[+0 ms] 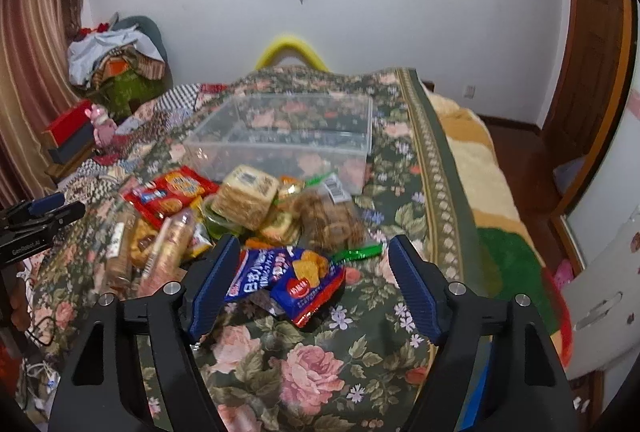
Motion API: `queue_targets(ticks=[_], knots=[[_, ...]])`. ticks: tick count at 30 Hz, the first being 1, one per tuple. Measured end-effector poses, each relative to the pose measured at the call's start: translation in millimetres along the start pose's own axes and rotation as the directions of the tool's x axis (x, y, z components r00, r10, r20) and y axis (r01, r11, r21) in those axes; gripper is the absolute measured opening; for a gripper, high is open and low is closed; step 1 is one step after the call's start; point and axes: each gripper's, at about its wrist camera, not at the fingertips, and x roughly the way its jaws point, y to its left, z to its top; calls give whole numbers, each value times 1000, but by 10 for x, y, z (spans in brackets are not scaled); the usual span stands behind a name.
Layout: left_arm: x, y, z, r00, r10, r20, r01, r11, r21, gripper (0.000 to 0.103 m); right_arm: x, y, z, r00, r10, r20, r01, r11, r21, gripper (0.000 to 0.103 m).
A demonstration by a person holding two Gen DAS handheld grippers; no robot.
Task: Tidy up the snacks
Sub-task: 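Grasp the cracker roll with the left tool while the right tool grasps the blue biscuit bag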
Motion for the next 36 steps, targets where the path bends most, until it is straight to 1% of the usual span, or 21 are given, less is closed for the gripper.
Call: queue_targets(ticks=[3, 6, 12, 14, 19, 20, 21, 22, 27, 30, 32, 33, 34, 36], knots=[[233, 87, -64, 997, -27, -67, 25, 999, -40, 63, 140, -32, -24, 999, 12, -41, -12, 1000, 14, 70], [405, 107, -113, 992, -57, -112, 49, 996, -68, 62, 253, -55, -32, 996, 35, -76, -32, 999, 33, 70], [685, -3, -210, 981, -78, -179, 68, 996, -61, 61, 476, -71, -40, 984, 103, -144, -93, 993, 71, 70], [752, 2, -230, 978, -93, -187, 80, 994, -75, 61, 561, -68, -54, 978, 122, -169, -108, 990, 85, 70], [918, 13, -275, 972, -100, -213, 81, 992, -95, 61, 727, -13, -135, 961, 148, -234, -131, 988, 87, 70], [935, 3, -283, 973, -92, -213, 74, 993, -88, 61, 745, 5, -152, 960, 147, -240, -131, 988, 83, 72], [946, -18, -286, 975, -77, -208, 63, 995, -72, 61, 762, 23, -170, 960, 142, -243, -127, 989, 76, 76], [961, -51, -286, 978, -58, -202, 49, 998, -49, 61, 765, 32, -173, 961, 136, -241, -122, 990, 72, 78], [1002, -102, -293, 984, -23, -176, 22, 1000, -9, 59, 797, 76, -171, 964, 119, -236, -113, 993, 42, 80], [990, -101, -292, 985, -18, -171, 18, 1000, -1, 53, 808, 73, -179, 965, 117, -237, -111, 993, 38, 80], [955, -103, -285, 985, -13, -172, 14, 1000, 6, 42, 801, 35, -185, 962, 124, -242, -115, 992, 51, 79], [932, -98, -289, 985, -16, -171, 17, 1000, 5, 39, 789, -1, -187, 960, 131, -246, -118, 991, 67, 77], [899, -93, -301, 985, -18, -171, 20, 1000, 5, 37, 774, -27, -191, 959, 137, -248, -121, 989, 82, 76], [848, -78, -325, 985, -19, -173, 20, 1000, 6, 36, 735, -104, -196, 959, 137, -247, -112, 987, 111, 75]])
